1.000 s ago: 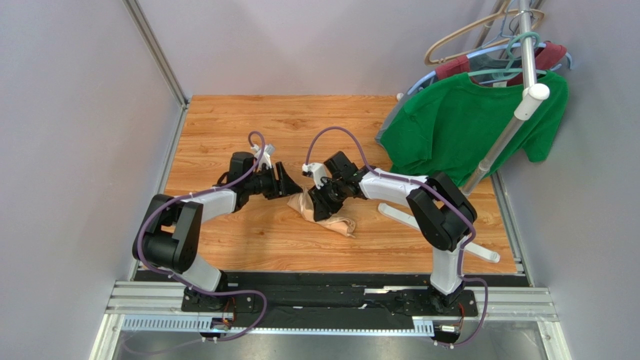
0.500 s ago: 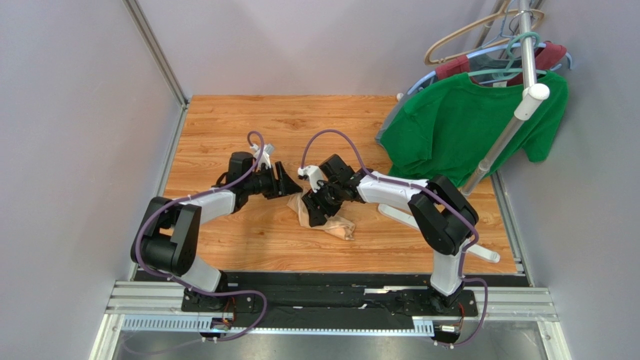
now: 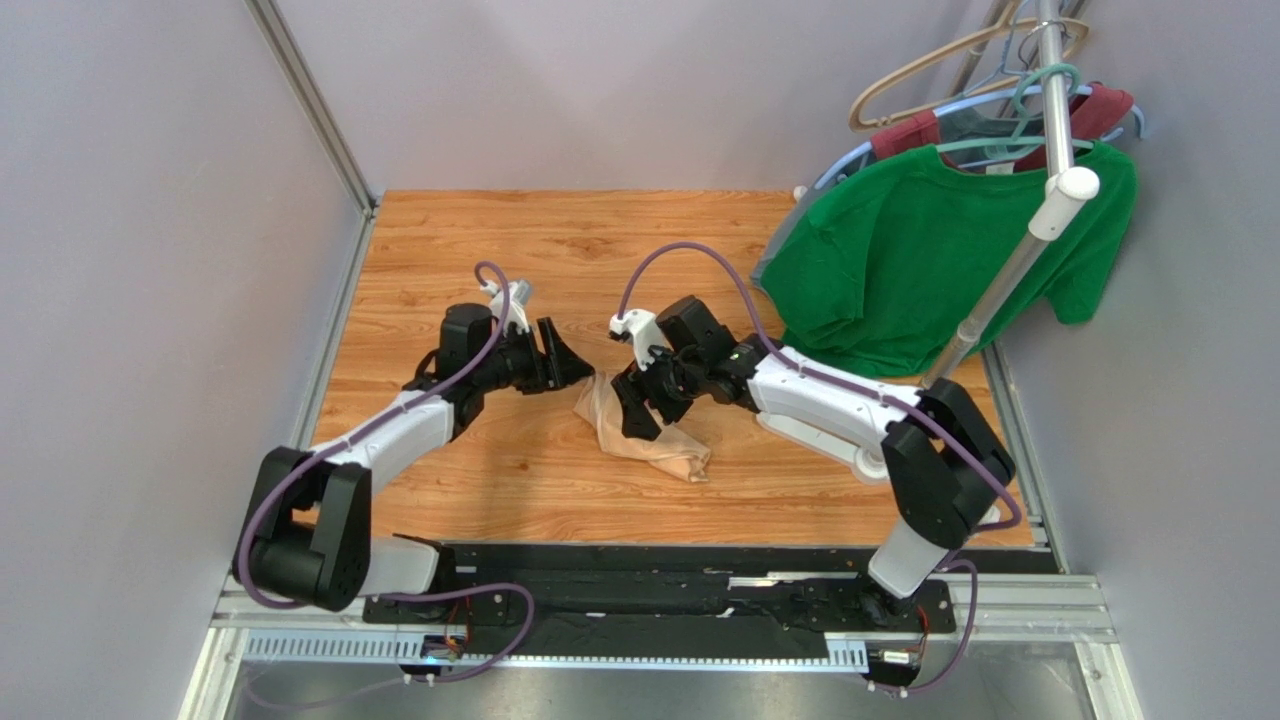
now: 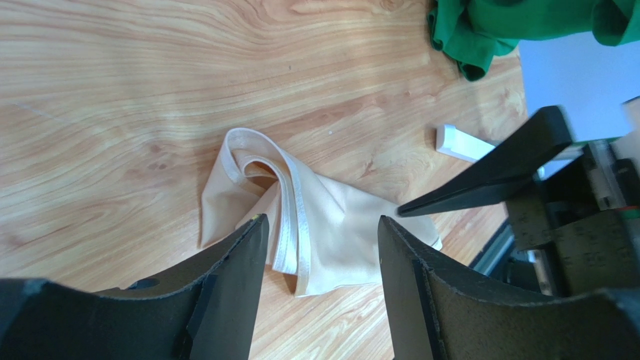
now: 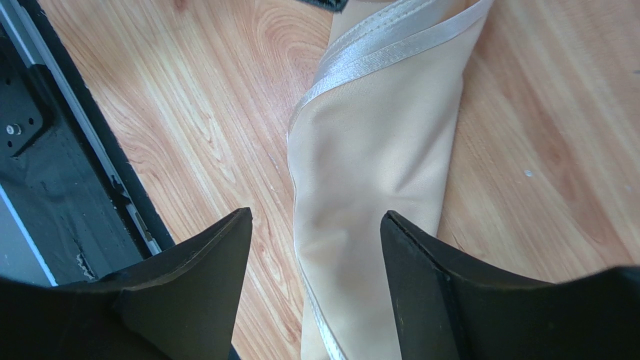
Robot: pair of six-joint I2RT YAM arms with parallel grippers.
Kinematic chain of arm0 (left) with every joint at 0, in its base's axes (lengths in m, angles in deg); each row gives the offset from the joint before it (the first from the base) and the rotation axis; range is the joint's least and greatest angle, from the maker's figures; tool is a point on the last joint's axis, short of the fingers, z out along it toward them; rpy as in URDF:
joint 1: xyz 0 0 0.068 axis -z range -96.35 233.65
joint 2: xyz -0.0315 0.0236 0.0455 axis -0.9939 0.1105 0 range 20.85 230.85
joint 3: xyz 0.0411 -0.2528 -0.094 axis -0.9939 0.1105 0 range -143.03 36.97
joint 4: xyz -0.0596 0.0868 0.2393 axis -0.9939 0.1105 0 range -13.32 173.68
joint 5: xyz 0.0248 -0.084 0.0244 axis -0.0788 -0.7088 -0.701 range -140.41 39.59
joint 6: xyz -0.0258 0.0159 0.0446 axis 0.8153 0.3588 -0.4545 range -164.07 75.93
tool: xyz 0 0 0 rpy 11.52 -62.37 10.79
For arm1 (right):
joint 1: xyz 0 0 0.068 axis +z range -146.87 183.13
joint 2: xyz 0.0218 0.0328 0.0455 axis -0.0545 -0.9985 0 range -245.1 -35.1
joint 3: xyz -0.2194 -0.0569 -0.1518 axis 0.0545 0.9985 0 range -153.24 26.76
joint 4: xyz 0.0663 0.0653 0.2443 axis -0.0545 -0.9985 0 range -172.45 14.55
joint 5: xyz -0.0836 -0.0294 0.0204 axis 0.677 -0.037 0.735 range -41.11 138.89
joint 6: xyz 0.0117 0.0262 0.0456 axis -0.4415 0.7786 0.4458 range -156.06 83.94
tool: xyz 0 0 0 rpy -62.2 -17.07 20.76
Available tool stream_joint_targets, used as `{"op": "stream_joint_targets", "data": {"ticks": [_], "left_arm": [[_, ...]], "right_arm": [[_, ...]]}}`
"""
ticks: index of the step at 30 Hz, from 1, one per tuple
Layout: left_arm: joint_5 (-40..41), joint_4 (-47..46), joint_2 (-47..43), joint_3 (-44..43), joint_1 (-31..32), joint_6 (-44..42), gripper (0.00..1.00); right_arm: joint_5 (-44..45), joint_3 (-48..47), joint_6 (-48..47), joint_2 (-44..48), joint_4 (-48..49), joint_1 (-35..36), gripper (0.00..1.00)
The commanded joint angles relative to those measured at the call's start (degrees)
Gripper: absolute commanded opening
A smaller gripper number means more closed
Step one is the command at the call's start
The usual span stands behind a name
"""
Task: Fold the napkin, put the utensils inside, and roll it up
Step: Roll the napkin with the utensil
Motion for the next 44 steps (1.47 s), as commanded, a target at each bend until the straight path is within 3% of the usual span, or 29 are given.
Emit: {"op": "stream_joint_targets", "data": {"ticks": [1,6,15,25,29,33,44], "left_arm": [[6.61,3.79,-8.08,0.54,-0.07,-3.04,0.65],[14.52,12.75,-16.17,-0.59,-0.76,-4.27,0.66],[12.35,29.45,-30.33,-6.30,-10.08,-7.52,0.68],[10.14,40.88,-43.16,-8.60,-10.26,-15.44,0.73],[9.26,39.14,-45.89,-7.64,-10.26,-15.17,0.73],[10.15,39.22,-47.03,-7.72,-10.26,-15.43,0.81],[13.74,39.31,-51.25,-7.28,-10.26,-15.70,0.83]], "right_arm": [[5.80,2.90,3.19,5.82,3.91,-0.23,0.72],[9.23,9.40,10.47,11.53,9.18,-4.53,0.74],[12.30,24.09,15.94,32.41,10.52,-18.59,0.76],[23.72,30.68,12.33,50.81,4.80,-19.83,0.77],[24.44,31.92,11.63,52.58,4.62,-19.83,0.78],[24.70,32.01,11.45,52.58,4.01,-19.75,0.78],[25.58,32.80,11.54,53.11,4.62,-19.83,0.78]]}}
